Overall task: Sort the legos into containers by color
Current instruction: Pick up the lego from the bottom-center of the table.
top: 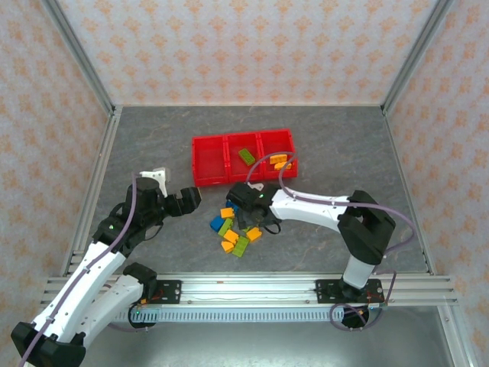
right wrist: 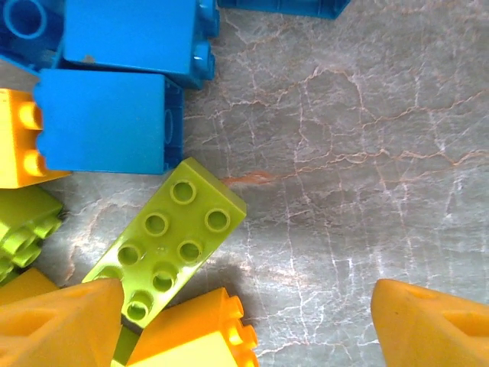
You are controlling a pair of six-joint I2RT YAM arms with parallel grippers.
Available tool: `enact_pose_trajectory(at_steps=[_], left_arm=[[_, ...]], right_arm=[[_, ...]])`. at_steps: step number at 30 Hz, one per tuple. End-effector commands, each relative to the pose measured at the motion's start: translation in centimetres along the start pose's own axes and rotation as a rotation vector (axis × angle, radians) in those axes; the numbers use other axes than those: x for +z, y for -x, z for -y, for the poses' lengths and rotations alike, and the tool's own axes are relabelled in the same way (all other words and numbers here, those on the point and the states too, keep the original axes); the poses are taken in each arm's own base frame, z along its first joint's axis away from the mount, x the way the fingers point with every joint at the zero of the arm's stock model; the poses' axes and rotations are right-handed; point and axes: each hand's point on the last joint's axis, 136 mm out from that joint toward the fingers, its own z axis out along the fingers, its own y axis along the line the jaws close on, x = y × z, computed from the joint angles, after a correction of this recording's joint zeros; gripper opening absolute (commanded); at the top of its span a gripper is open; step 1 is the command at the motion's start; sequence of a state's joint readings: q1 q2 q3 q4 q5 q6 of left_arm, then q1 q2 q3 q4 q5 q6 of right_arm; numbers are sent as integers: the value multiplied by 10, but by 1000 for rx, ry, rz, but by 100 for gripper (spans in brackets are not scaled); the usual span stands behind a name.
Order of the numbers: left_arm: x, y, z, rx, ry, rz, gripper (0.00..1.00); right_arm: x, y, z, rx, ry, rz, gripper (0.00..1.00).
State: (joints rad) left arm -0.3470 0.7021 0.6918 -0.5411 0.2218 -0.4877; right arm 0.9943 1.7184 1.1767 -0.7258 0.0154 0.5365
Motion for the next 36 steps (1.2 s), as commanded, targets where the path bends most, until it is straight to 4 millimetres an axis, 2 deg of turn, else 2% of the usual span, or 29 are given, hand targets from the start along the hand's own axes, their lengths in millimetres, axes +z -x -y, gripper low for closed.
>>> enact_pose_trajectory(at_steps=[1, 5, 11, 20, 29, 36], left_arm=[[1, 1, 0, 15, 0, 11, 99], [1, 2, -4, 6, 24, 17, 99], [-1, 5, -8, -5, 47, 35, 99], [0, 5, -13, -16, 72, 39, 99], [2, 4, -12, -13, 69, 29, 99], [1, 3, -12, -11, 65, 29, 99]], right_arm=[[-8, -1, 6, -87, -2, 26, 79], [-9, -1, -6, -162, 65, 35, 76], [2, -20, -4, -264, 58, -19, 76], [11, -29, -15, -303, 108, -46, 77], [28, -46, -5, -304, 43, -109, 64], [29, -49, 5, -277, 5, -109, 51]])
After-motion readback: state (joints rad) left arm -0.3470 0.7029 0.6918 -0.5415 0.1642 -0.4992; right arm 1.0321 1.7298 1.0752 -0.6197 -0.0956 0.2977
